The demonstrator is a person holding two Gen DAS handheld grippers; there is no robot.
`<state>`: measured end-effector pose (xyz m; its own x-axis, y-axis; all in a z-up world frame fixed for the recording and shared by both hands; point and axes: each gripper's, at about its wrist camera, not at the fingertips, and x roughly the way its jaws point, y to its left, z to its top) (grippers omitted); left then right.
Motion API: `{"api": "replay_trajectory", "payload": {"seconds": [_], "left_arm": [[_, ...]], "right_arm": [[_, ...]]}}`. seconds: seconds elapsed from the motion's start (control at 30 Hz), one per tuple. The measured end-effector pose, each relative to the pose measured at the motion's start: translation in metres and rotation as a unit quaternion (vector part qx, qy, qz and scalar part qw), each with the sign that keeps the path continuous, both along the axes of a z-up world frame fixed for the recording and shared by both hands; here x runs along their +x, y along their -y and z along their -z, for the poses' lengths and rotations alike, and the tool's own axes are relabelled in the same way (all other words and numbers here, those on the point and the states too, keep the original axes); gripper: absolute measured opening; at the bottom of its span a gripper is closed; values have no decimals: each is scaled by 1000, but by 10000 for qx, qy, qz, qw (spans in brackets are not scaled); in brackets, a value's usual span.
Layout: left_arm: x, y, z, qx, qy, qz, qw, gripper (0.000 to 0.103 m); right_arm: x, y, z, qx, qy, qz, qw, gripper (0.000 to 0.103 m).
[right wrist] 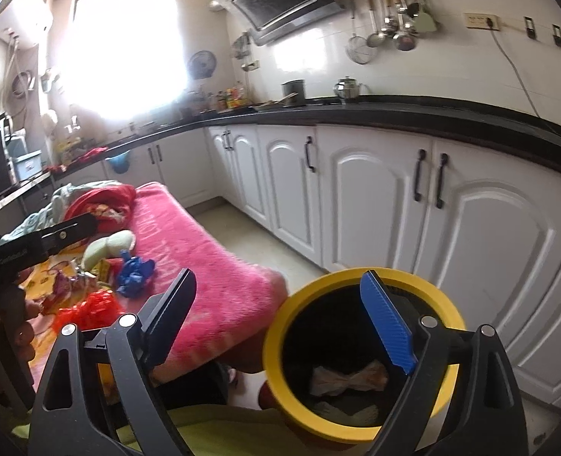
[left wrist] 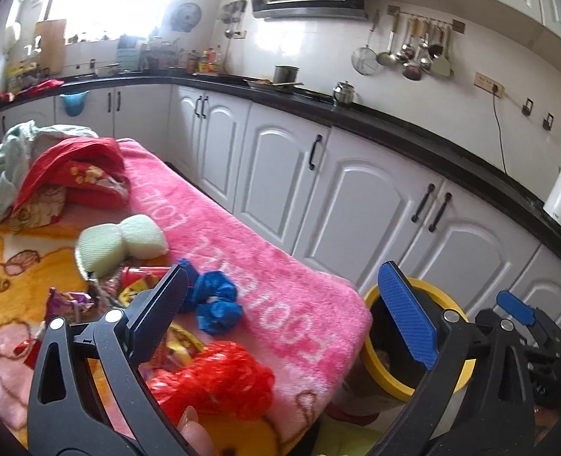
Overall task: Collect trash
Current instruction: 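Move both tools back over the trash on the blanket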
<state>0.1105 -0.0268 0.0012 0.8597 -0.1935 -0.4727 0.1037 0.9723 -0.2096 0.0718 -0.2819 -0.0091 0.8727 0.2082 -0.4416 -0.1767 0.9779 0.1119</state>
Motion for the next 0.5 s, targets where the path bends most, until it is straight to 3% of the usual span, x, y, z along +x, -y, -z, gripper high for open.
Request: {"api": "replay_trajectory", "payload": {"seconds": [0.5], "left_arm": [[0, -87, 2, -417, -116, -883, 9952, 92]], "right_arm": [[24, -85, 4, 11, -351, -1049, 9939, 86]]}}
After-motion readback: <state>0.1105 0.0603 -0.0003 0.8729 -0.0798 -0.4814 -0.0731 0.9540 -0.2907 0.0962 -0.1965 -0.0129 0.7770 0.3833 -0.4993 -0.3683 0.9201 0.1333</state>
